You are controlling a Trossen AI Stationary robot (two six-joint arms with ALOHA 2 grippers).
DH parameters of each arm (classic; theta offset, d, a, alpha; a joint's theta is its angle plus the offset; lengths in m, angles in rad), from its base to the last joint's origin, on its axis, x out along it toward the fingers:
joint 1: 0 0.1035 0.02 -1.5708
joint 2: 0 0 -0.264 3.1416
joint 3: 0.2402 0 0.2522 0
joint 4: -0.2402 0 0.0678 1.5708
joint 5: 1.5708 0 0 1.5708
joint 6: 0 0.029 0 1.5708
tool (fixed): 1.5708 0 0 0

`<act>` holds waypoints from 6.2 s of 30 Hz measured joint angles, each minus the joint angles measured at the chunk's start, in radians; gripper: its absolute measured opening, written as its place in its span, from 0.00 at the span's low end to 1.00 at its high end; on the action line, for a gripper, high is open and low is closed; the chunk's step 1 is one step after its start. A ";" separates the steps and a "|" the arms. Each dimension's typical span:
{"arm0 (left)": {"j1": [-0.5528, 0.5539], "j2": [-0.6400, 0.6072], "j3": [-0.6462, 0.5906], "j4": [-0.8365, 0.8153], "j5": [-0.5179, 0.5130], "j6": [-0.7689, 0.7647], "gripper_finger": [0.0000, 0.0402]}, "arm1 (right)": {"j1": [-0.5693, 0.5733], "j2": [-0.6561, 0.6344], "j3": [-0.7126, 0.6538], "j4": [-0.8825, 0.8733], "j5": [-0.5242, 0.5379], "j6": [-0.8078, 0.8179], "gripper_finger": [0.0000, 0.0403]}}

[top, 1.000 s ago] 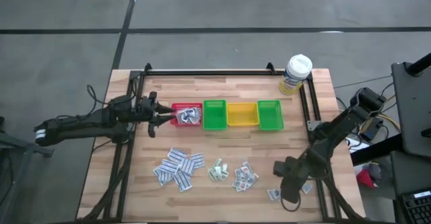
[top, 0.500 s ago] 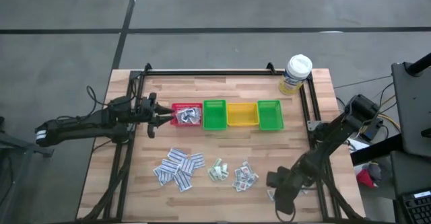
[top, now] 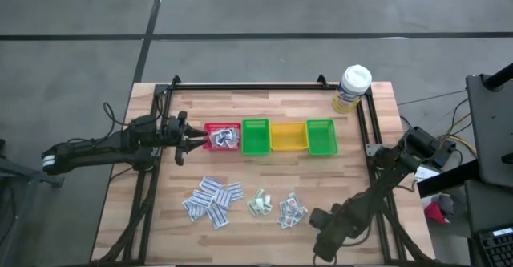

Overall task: Pick & Place First Aid Supplies
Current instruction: Put the alcohol pad into the red basket

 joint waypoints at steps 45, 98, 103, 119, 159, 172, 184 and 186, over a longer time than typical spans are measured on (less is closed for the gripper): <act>-0.001 0.000 -0.005 0.000 0.016 -0.010 0.31 | -0.025 0.078 0.053 -0.106 -0.016 0.042 0.29; 0.000 0.000 -0.005 0.000 0.016 -0.028 0.31 | -0.050 0.071 -0.034 -0.209 0.057 0.019 0.02; 0.000 0.000 -0.005 0.000 0.016 -0.032 0.31 | -0.051 0.062 0.000 -0.265 0.095 -0.004 0.02; 0.000 0.000 -0.005 0.001 0.016 -0.040 0.31 | -0.031 0.053 0.049 -0.270 0.051 -0.091 0.02; -0.001 0.000 -0.005 0.001 0.017 -0.049 0.31 | 0.008 0.110 -0.011 -0.176 0.064 -0.035 0.23; -0.001 0.000 -0.005 0.001 0.017 -0.061 0.31 | 0.009 0.109 -0.022 -0.173 0.053 -0.067 0.06; -0.001 0.000 -0.005 0.001 0.017 -0.062 0.31 | 0.009 0.106 -0.017 -0.176 0.049 -0.086 0.02; -0.001 0.000 -0.005 0.001 0.017 -0.062 0.31 | 0.009 0.091 -0.012 -0.177 0.050 -0.094 0.02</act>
